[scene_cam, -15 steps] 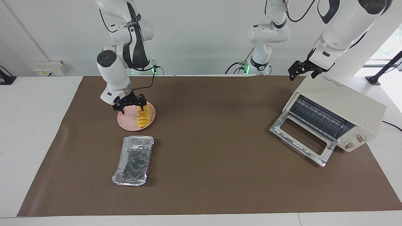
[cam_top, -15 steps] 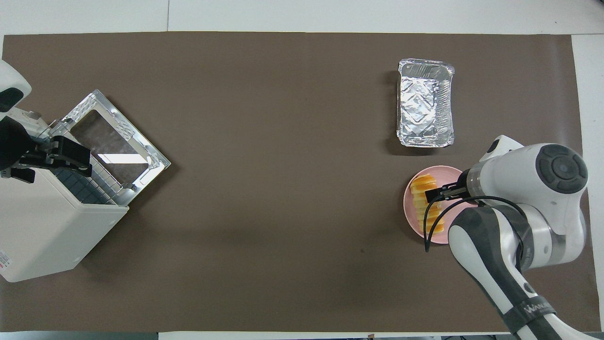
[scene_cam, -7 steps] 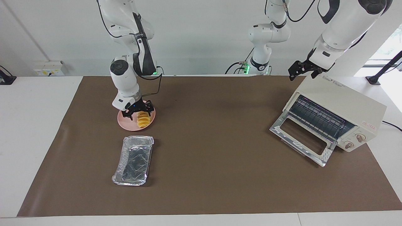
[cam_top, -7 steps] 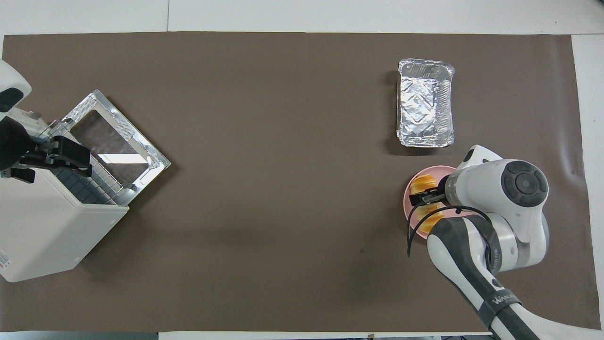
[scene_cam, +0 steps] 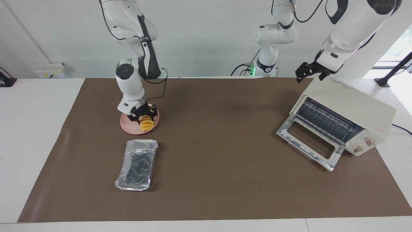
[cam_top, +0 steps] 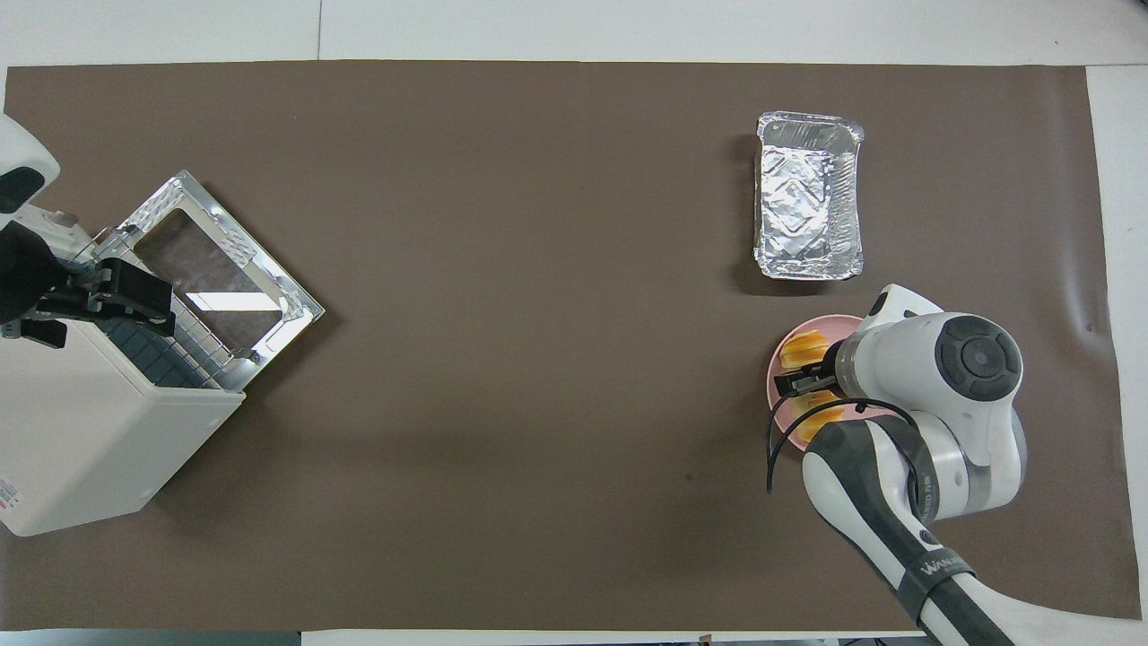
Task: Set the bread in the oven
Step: 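Grasp the orange bread slices with the right gripper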
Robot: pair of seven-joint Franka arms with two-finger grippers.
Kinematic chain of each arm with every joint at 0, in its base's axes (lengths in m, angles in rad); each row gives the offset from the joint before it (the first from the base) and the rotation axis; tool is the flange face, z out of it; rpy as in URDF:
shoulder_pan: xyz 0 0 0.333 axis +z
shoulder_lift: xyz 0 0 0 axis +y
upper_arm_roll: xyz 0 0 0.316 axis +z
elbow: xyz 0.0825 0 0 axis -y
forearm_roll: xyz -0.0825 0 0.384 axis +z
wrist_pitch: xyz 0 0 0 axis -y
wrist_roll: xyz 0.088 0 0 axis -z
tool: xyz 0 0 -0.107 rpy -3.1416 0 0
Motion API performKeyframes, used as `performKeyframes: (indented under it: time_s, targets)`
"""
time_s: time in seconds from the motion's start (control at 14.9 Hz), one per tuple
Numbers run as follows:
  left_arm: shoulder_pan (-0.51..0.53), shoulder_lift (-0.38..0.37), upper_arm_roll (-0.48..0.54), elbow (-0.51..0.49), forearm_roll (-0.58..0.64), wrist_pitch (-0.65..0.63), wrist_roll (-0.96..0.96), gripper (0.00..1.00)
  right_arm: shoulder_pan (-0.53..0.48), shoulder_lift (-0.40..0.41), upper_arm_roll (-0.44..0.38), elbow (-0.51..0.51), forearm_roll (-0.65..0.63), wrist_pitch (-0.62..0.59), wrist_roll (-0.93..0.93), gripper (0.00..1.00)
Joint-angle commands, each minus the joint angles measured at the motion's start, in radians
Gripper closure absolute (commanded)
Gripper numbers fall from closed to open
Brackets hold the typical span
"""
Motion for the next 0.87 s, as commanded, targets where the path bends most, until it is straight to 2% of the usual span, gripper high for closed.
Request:
performKeyframes:
  time_s: [0.0,0.2,0.33,0.6,0.8]
  targets:
    - [0.013,-0.035,-0.005,-0.04,-0.015,0.022,0.002,0.0,-0.001,0.008,0.001,-0.001,0.005,0.024,0.0,1.0]
    - [0.013,-0.035,-0.005,-0.04,-0.015,0.022,0.002,0.0,-0.001,0.011,0.001,0.023,0.005,0.002,0.0,1.0]
    - [0.013,-0.035,-0.005,-0.04,-0.015,0.022,0.003,0.0,-0.004,0.01,0.001,0.082,0.005,-0.091,-0.005,1.0]
    - [0.013,-0.035,-0.005,-0.04,-0.015,0.022,0.003,0.0,-0.018,0.052,0.001,0.352,0.006,-0.387,-0.008,1.0]
    - [0.013,-0.035,-0.005,-0.04,-0.015,0.022,0.003,0.0,-0.044,0.141,0.0,0.582,0.008,-0.498,-0.008,1.0]
